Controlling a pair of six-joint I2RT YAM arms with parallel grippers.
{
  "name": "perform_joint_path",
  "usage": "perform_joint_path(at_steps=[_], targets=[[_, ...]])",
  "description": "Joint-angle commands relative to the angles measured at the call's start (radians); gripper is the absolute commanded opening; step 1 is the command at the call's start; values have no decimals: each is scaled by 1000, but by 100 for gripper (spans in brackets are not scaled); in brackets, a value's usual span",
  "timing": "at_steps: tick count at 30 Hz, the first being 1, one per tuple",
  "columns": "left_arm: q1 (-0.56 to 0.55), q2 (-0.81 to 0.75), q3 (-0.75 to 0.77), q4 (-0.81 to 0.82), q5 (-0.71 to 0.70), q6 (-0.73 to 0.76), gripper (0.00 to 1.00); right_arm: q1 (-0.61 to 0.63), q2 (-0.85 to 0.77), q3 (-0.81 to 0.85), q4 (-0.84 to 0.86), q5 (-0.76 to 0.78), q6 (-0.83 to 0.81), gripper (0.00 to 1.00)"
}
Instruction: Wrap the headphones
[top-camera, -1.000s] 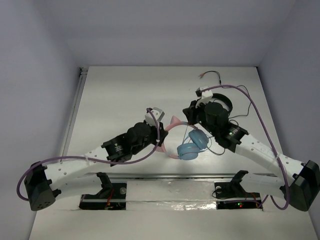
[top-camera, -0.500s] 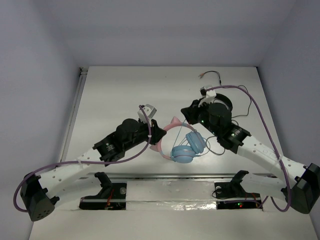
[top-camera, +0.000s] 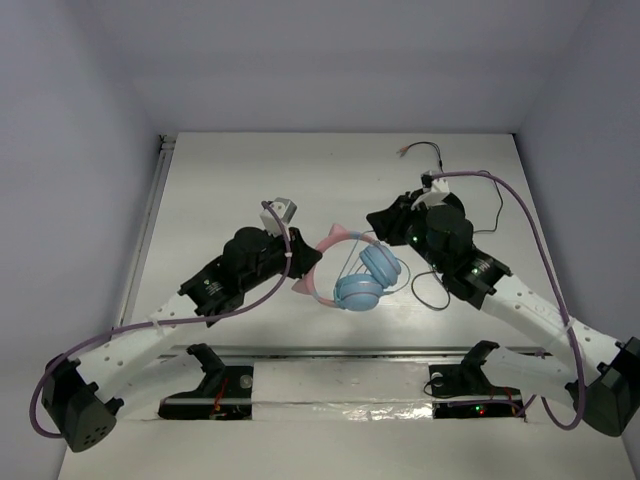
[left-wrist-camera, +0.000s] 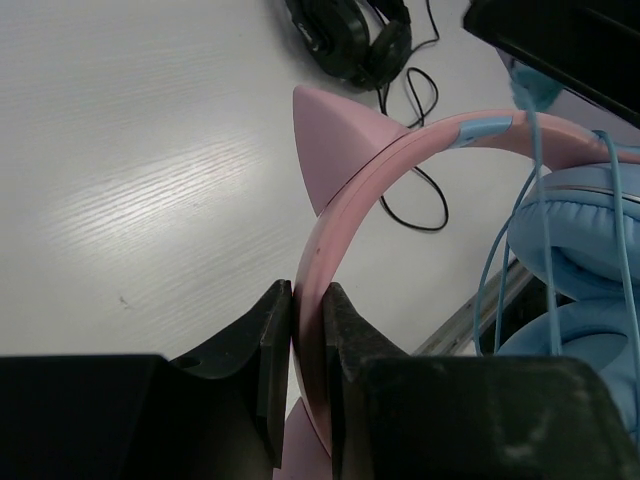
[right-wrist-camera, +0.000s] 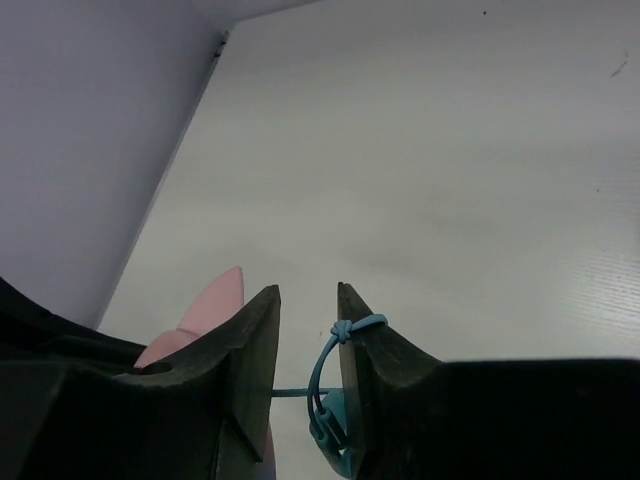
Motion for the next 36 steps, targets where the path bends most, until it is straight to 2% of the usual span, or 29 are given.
perform_joint_path(at_steps=[1, 12, 16, 19, 23, 27, 29, 32, 36], targets=[[37, -29, 95, 54, -56, -68, 0, -16, -66, -14, 8, 27, 81, 36], [88, 3, 153, 75, -50, -72, 0, -16, -138, -80, -29, 21, 118, 53], [135, 17, 155, 117, 69, -108, 0, -16, -152, -113, -27, 4, 118, 60], [144, 25, 152, 146, 103, -118, 0, -16, -162, -129, -23, 7, 123, 64], [144, 20, 130, 180, 140, -106, 0, -25, -113, -71, -47, 30, 114, 74], [144, 5, 94, 193, 154, -108, 0, -25, -89, -6, -9, -66, 150, 81], [144, -10, 100, 180, 139, -100, 0, -25, -57, 20, -32, -98, 152, 87], [144, -3, 121, 175, 125, -79, 0, -25, -17, 17, -86, -236, 178, 90], [144, 14, 86, 230, 157, -91, 0, -48, -118, -118, -6, -184, 277, 92]])
